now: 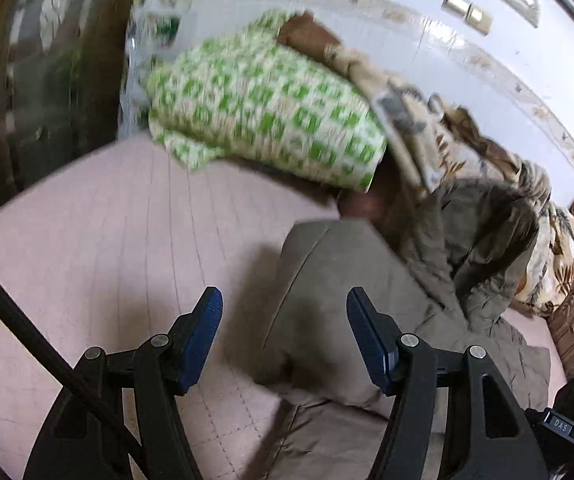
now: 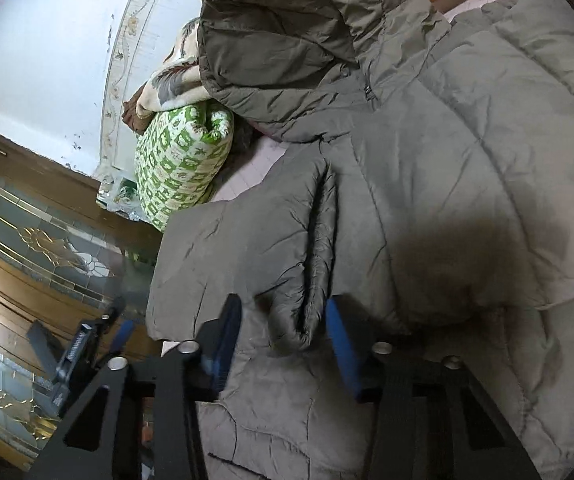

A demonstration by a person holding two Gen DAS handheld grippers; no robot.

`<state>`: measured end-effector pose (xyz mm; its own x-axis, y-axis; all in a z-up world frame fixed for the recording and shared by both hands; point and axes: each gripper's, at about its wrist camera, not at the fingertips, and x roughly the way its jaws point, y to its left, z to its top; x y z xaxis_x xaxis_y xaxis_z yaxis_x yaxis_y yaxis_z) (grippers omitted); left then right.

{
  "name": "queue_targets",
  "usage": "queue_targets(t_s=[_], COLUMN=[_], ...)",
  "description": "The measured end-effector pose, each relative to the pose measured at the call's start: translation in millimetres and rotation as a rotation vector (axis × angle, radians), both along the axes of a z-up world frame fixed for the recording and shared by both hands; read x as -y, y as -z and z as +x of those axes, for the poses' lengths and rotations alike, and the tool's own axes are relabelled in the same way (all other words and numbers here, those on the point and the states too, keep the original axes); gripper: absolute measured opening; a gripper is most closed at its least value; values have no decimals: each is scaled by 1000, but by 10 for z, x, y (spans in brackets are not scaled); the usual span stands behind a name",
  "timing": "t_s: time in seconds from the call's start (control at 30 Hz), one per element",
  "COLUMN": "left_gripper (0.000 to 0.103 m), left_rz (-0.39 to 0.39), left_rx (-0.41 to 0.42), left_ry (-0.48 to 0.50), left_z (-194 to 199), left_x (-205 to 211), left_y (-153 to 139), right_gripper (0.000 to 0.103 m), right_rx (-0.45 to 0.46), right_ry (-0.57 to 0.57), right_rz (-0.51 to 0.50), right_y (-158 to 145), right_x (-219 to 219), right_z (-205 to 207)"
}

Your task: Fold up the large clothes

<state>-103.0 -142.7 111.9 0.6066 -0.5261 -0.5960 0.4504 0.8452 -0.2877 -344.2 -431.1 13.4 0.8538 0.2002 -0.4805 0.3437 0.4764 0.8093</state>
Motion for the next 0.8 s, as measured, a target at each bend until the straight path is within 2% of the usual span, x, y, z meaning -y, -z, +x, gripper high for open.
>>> queue_targets(t_s=[0.07,0.1,0.13,0.2,0.27,0.4,0.57,0.67,0.8], left_gripper=[64,64,64,66,66,66,66,66,66], left_rz=[-1,-19,-26,-15,27,-4,-19,-6,5], left_rx=[-73,-114,-138,-183,-177,-165,-85,-62,-93], left_ry=[4,15,26,63,66,93,121,125,136], left_z=[89,133,140,154,138,52,-85,-112,-80], left_x=[12,19,51,143,212,244,272,296,344], left_y=[136,199,251,341,387,326,151,117,188], right_gripper=[42,37,28,21,18,16,16,16,16], right_rx=[-12,-16,-20,-27,-15,-8,-14,-52,-142], right_ry=[-10,-19,-26,-44,-42,-11,65,131,225], right_rz=[-15,-24,-38,-73,-116,-224,-325,-409,-539], right_y=[6,5,1,-19,-98,-332,-563,-690,-790], right_x=[-24,-50,-69,-93,-87,-36,133,274,460], right_z=[28,59,69,92,69,-48,-262,-399,-587])
